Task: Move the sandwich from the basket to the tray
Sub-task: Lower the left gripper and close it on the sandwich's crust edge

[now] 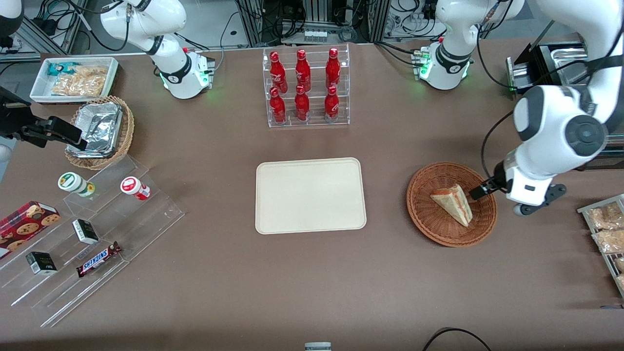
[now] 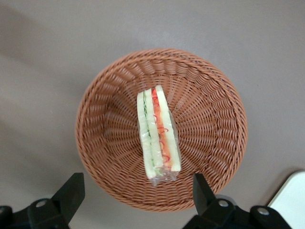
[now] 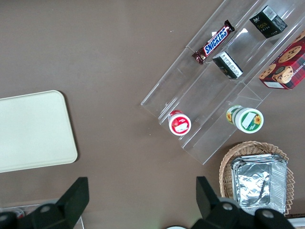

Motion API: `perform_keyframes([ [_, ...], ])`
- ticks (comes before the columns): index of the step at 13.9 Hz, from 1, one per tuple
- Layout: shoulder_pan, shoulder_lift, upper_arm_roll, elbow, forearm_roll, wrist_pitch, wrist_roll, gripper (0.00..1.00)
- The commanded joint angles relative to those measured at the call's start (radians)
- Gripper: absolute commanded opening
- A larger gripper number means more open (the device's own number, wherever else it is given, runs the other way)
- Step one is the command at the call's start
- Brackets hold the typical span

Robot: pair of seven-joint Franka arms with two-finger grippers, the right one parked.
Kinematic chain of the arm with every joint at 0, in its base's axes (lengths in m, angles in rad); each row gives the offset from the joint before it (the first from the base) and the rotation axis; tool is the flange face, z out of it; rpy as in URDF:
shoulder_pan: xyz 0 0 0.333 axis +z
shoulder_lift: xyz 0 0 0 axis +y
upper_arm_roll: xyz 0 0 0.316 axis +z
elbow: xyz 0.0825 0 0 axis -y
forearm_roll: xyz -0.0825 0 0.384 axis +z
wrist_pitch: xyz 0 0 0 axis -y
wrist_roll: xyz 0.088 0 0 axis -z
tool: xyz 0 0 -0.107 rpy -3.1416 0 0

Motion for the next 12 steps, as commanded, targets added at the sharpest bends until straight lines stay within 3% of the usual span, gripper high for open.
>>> perform_keyframes([
  [1, -0.036, -0.036, 0.000, -0.102, -0.006, 0.113, -0.124, 1.00],
  [4, -0.040, -0.030, -0.002, -0.219, -0.006, 0.328, -0.199, 1.00],
  [12, -0.055, 0.079, -0.002, -0.228, -0.006, 0.432, -0.194, 1.00],
])
